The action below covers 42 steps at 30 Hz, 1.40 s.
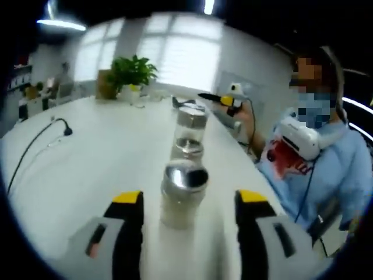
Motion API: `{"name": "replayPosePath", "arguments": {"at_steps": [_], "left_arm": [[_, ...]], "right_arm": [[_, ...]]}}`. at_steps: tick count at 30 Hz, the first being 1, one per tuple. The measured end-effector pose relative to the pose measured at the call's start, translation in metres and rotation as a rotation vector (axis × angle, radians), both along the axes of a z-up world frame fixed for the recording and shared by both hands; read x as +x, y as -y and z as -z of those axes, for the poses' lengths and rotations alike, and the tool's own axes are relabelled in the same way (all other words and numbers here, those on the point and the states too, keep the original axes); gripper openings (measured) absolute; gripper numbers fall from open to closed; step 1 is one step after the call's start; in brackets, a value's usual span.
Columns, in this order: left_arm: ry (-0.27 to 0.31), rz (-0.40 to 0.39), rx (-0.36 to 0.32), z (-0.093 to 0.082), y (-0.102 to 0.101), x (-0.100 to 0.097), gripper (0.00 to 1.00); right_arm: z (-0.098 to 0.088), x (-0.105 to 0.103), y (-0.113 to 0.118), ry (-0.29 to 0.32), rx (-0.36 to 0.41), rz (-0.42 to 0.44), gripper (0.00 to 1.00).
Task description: Rotate the seasoning bottle until the label or dispensing opening points toward the visible target arrow and the bottle remains upright within the marked orientation range
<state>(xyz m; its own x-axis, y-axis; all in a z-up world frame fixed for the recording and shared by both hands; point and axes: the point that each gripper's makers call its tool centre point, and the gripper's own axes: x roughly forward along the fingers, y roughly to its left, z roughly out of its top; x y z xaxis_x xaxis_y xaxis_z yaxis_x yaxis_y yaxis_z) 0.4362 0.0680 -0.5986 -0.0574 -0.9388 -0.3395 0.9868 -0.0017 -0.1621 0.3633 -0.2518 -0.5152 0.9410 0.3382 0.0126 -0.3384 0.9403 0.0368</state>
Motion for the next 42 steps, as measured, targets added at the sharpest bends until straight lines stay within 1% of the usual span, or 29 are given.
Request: {"name": "replayPosePath", "arguments": {"at_steps": [1,3,4,5,6,7,8,9,10,11,12,13,14,15,16,17,18,19,21,22,23,24,28,31,33,37,39,41,42], "left_arm": [[0.023,-0.044,-0.012,-0.001,0.001,0.003,0.66],[0.049,-0.150,0.012,0.004,-0.002,0.012,0.67],[0.075,-0.172,0.006,0.005,-0.003,0.013,0.66],[0.057,-0.209,0.021,0.011,-0.004,0.012,0.65],[0.005,-0.271,0.055,0.019,-0.006,0.011,0.63],[0.027,-0.256,0.041,0.021,-0.003,0.005,0.64],[0.040,-0.285,0.054,0.024,-0.005,0.005,0.67],[0.044,-0.346,0.059,0.025,-0.007,0.009,0.68],[0.065,-0.348,0.030,0.021,-0.004,0.005,0.65],[0.060,-0.370,0.015,0.019,-0.005,0.003,0.62],[0.066,-0.414,-0.006,0.015,-0.006,0.007,0.60],[0.081,-0.439,-0.020,0.012,-0.007,0.009,0.58],[0.108,-0.461,-0.034,0.009,-0.008,0.010,0.57],[0.106,-0.495,-0.055,0.006,-0.009,0.011,0.56],[0.078,-0.538,-0.085,0.004,-0.009,0.012,0.60],[0.070,-0.555,-0.101,0.003,-0.008,0.011,0.67],[0.073,-0.554,-0.101,0.004,-0.007,0.008,0.73],[0.083,-0.567,-0.108,0.005,-0.005,0.006,0.73],[0.175,-0.586,-0.083,0.006,-0.007,0.008,0.65],[0.211,-0.600,-0.068,0.007,-0.008,0.010,0.61],[0.230,-0.613,-0.055,0.008,-0.009,0.012,0.58],[0.229,-0.620,-0.061,0.008,-0.008,0.012,0.57],[0.148,-0.663,-0.162,0.000,-0.005,0.014,0.52],[0.141,-0.674,-0.157,0.002,-0.004,0.016,0.53],[0.161,-0.694,-0.152,-0.001,-0.005,0.018,0.52],[0.180,-0.691,-0.154,-0.006,-0.002,0.018,0.51],[0.178,-0.688,-0.151,-0.005,0.000,0.019,0.48],[0.185,-0.688,-0.139,-0.003,0.001,0.020,0.41],[0.172,-0.688,-0.143,-0.002,0.001,0.022,0.39]], "right_arm": [[0.000,0.000,0.000,0.000,0.000,0.000,0.90],[-0.001,0.000,-0.001,0.003,0.001,0.000,0.90],[-0.001,-0.001,-0.001,0.003,0.002,-0.001,0.90],[-0.002,-0.001,-0.001,0.004,0.001,-0.002,0.90],[-0.002,-0.001,-0.002,0.005,-0.001,-0.002,0.90],[-0.002,-0.002,-0.002,0.006,-0.001,-0.001,0.90],[-0.002,-0.002,-0.001,0.006,-0.001,0.000,0.90],[-0.002,-0.002,-0.001,0.005,0.001,0.000,0.90],[-0.002,-0.002,-0.001,0.004,0.002,-0.001,0.90],[-0.001,-0.002,-0.001,0.003,0.002,-0.001,0.90],[-0.001,-0.002,-0.002,0.003,0.001,0.000,0.90],[-0.001,-0.002,-0.002,0.001,0.001,-0.001,0.90],[0.000,-0.001,-0.002,0.000,0.001,-0.001,0.90],[-0.001,-0.001,-0.003,0.000,0.002,-0.002,0.90],[-0.001,-0.002,-0.003,0.001,0.002,-0.005,0.90],[-0.001,-0.002,-0.004,0.001,0.002,-0.006,0.90],[-0.001,-0.002,-0.004,0.001,0.000,-0.006,0.90],[-0.001,-0.002,-0.003,0.002,0.000,-0.004,0.90],[-0.001,-0.002,-0.002,0.001,0.005,0.001,0.90],[0.000,-0.002,-0.002,0.001,0.008,0.003,0.90],[0.000,-0.002,-0.001,0.000,0.009,0.003,0.90],[0.000,-0.001,-0.001,-0.002,0.008,0.003,0.90],[0.000,-0.003,-0.001,0.000,0.006,0.002,0.90],[-0.002,-0.003,-0.001,0.005,0.008,0.004,0.90],[-0.001,-0.003,0.000,0.004,0.007,0.007,0.90],[0.000,-0.003,0.001,-0.001,0.011,0.006,0.90],[0.000,-0.002,0.001,-0.003,0.011,0.007,0.90],[0.000,-0.002,0.000,-0.002,0.011,0.005,0.90],[0.000,-0.002,0.001,-0.002,0.011,0.005,0.90]]}}
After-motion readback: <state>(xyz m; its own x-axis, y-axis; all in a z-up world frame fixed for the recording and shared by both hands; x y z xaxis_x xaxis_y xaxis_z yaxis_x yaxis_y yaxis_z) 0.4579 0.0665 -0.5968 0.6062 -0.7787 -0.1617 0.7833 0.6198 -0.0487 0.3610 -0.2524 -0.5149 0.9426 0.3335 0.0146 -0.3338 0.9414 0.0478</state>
